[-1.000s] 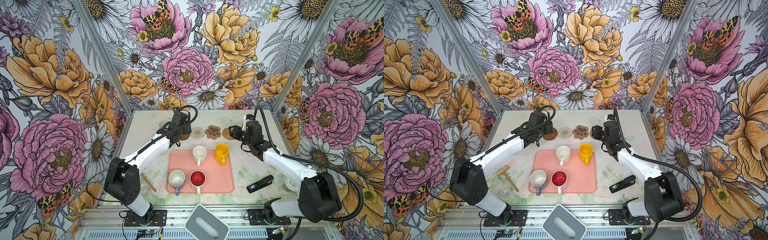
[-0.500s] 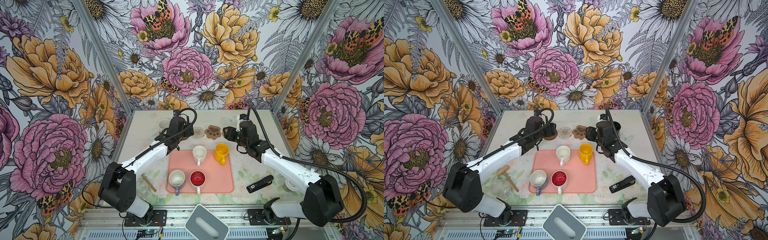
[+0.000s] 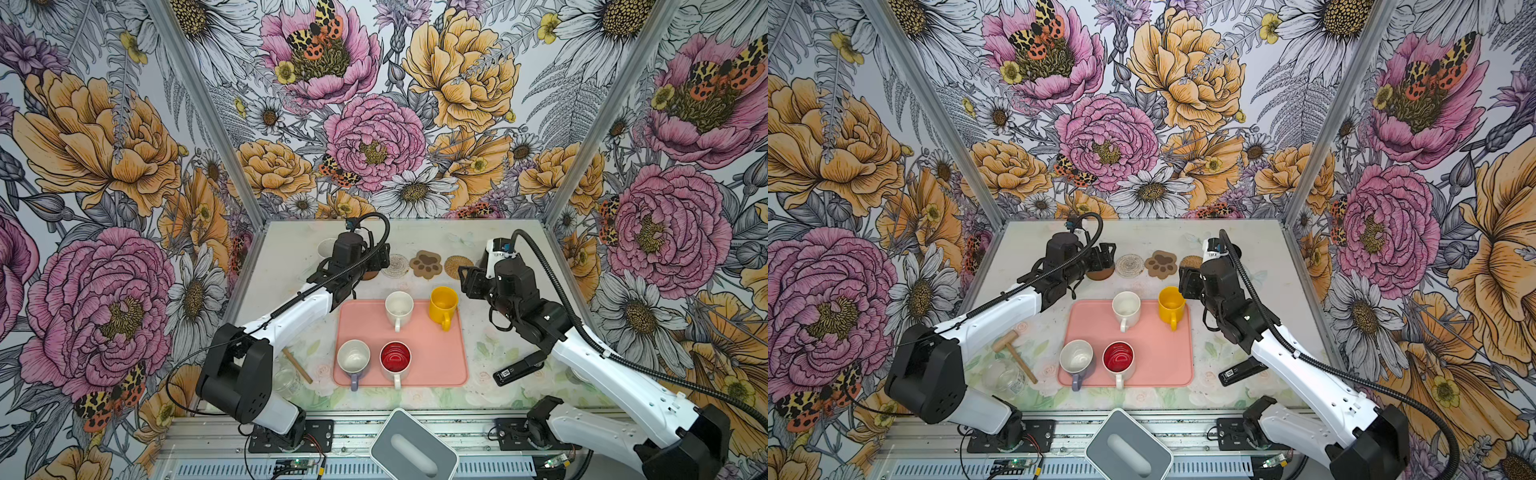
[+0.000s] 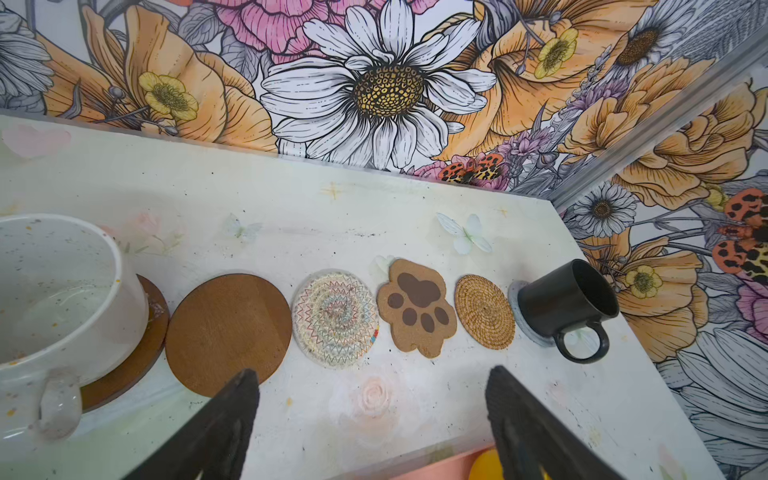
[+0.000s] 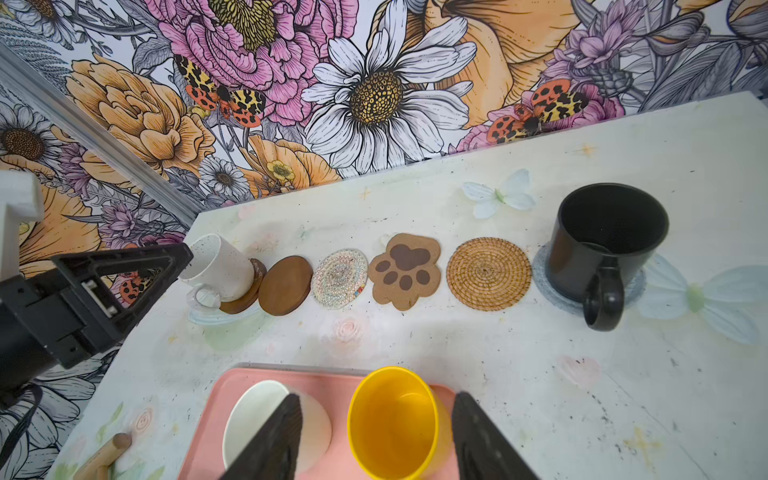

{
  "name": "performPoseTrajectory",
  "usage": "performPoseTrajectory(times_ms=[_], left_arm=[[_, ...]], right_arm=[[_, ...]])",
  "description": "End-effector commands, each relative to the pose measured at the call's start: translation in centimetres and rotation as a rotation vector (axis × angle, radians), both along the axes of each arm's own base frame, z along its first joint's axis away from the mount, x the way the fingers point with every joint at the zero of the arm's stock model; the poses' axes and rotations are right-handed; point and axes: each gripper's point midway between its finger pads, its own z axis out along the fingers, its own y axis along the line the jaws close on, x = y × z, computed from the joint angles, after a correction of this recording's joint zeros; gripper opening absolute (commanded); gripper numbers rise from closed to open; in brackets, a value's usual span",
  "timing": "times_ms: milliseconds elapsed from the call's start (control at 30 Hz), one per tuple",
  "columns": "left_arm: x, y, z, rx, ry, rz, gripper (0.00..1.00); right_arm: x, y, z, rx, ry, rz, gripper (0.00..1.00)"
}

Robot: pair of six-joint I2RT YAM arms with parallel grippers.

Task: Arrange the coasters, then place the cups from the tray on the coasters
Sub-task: 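Move the right gripper over the yellow mug on the tray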

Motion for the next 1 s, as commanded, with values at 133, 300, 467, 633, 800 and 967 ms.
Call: performPoseTrajectory(times_ms=[133,300,467,633,800,967], left_arm=[[0.0,1.0,-0.2,-0.033,-0.010,0.000,0.88],[-0.1,1.6,0.0,-0.045,-0.017,0.016,0.88],[-0.3,2.0,0.4,-0.068,-0.042,0.015,0.88],[-0.3,2.2,0.1,-0.078,-0.037,0.015,0.88],[-0.2,2.3,0.1,-0.085,-0.033,0.014,0.88],[-0.2,2.4,-0.1,-0.083,-0.030,0.015,0.89]], right_arm=[[-2.2,-0.8,-2.0,-0.101,0.045,-0.009,0.60],[-3.2,-0.6,-3.4,-0.203,0.099,-0.003,0.60],[-4.4,0.7,-5.0,-0.283,0.156,0.048,0.60],[-5.8,2.3,-7.5,-0.341,0.222,0.097,0.61],[-6.3,3.3,-9.3,-0.344,0.283,0.124,0.61],[-6.3,3.8,-10.5,-0.355,0.322,0.135,0.62]])
